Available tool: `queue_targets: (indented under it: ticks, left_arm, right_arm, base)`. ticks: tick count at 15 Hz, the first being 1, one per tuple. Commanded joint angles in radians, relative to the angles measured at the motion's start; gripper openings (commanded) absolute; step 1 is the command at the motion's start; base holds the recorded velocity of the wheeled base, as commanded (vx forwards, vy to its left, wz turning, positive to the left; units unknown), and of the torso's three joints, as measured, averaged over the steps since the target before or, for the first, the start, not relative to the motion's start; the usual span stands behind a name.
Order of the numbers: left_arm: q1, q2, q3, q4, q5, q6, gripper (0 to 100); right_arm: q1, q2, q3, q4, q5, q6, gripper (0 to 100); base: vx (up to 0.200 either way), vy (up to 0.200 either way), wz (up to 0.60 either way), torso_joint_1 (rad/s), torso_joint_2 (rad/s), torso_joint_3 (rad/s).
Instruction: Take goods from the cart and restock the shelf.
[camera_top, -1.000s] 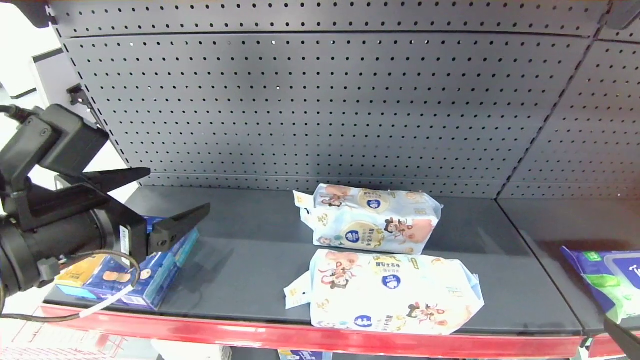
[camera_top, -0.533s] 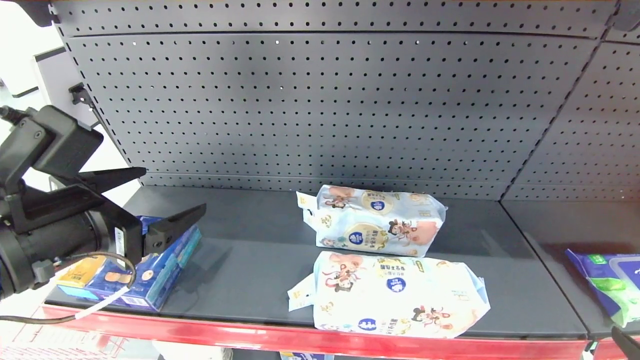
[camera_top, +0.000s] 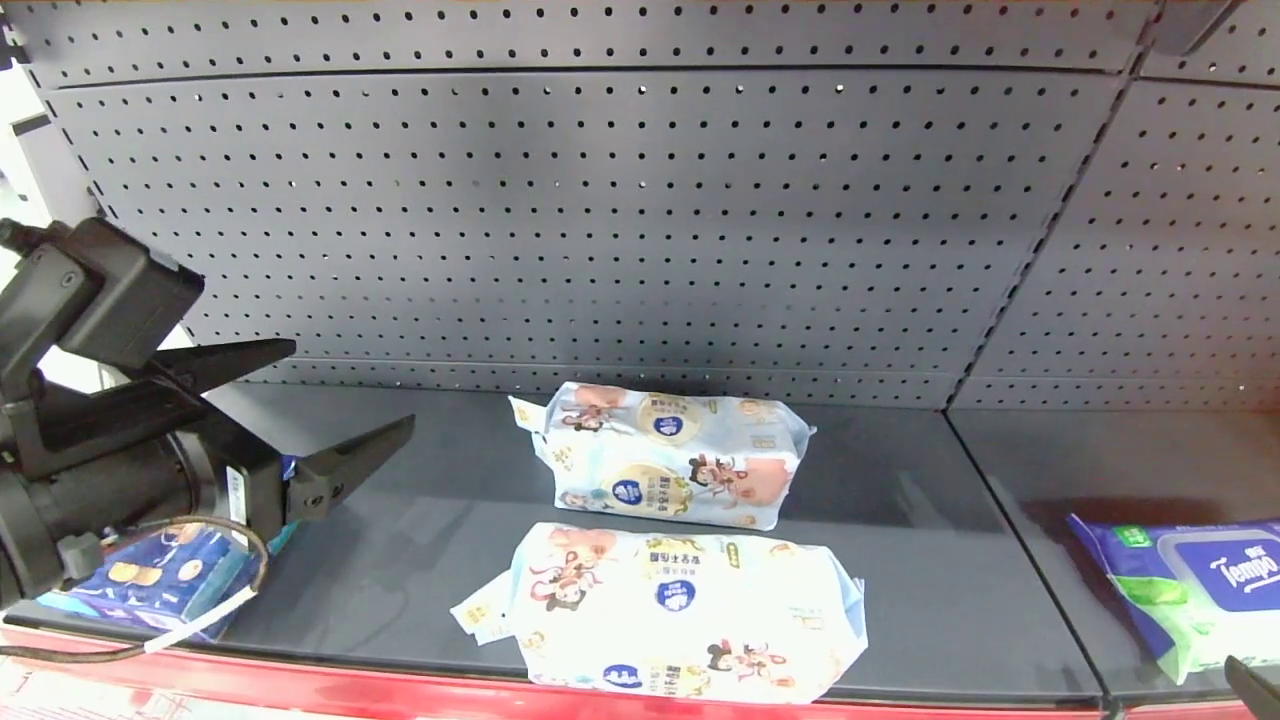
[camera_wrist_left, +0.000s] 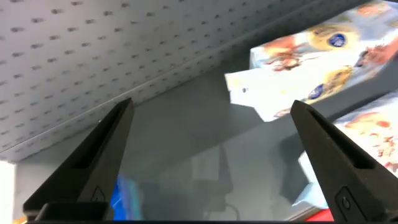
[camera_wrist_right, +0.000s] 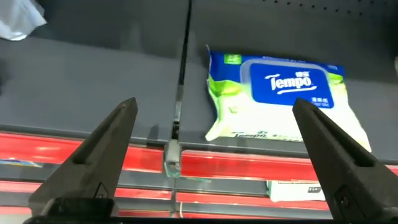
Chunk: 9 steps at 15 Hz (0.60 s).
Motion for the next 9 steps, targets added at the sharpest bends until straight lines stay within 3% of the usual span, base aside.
queue_targets:
  ticks: [1,3,6,9]
  left_arm:
    - [-0.001,-0.027,0.023,0.000,-0.014,0.000,100]
    - [-0.004,-0.091,0.083,0.032,-0.066,-0.002,100]
    - [-0.021,-0.239,0.083,0.316,-0.074,-0.002,100]
    - [-0.044,-0.285,0.098,0.399,-0.117,-0.002,100]
  right_arm:
    - [0.010,0.029,-0.012,-0.003,0.006,-0.008,100]
    - [0.013,0.086,-0.047,-0.007,0.048,-0.011,100]
    - [0.015,0.141,-0.082,-0.006,0.068,-0.028,100]
    - [0.015,0.156,-0.081,-0.003,0.069,-0.028,100]
  base:
    - [0.000,0.000,0.00,0.000,0.00,0.000]
    - [0.000,0.000,0.00,0.000,0.00,0.000]
    - [0.000,0.000,0.00,0.000,0.00,0.000]
    - [0.000,0.000,0.00,0.000,0.00,0.000]
